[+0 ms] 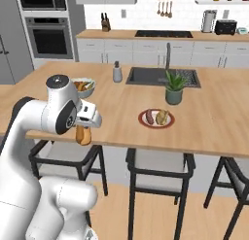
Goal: Place one bun and one sausage from the bowl on each plate.
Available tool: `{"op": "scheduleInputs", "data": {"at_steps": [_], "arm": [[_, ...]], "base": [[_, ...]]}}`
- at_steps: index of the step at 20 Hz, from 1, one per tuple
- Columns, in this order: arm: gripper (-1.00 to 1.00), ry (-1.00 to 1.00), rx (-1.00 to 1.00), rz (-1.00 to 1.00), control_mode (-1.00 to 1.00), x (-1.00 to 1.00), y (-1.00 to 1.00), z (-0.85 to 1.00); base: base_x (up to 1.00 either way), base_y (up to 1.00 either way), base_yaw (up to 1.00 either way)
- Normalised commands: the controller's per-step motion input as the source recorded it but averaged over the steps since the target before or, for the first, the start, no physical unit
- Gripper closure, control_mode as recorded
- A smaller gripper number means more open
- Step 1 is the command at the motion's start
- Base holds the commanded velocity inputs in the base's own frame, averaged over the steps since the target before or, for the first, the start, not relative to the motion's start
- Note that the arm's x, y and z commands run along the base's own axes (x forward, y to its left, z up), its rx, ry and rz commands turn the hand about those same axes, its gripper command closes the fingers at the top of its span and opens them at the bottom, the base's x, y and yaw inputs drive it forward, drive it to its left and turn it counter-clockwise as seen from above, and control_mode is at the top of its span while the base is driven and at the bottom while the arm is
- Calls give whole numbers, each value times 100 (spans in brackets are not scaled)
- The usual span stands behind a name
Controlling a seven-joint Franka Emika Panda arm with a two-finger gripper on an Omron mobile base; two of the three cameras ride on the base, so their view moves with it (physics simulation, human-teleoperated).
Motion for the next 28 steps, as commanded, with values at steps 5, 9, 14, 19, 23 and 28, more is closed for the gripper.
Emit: {"op": "scheduleInputs", "data": {"at_steps": [5, 9, 14, 19, 23, 28], "arm": [[100, 0, 0, 0, 100, 0, 0, 0], [100, 0, 0, 0, 100, 0, 0, 0], [100, 0, 0, 0, 100, 0, 0, 0], [100, 0, 0, 0, 100, 0, 0, 0], [100, 0, 0, 0, 100, 0, 0, 0], [100, 0, 0, 0, -100, 13, 7, -3]], "base": [[7, 94, 0], [9, 71, 0], [24, 9, 0], [49, 13, 0], [53, 14, 0], [33, 15, 0]]}}
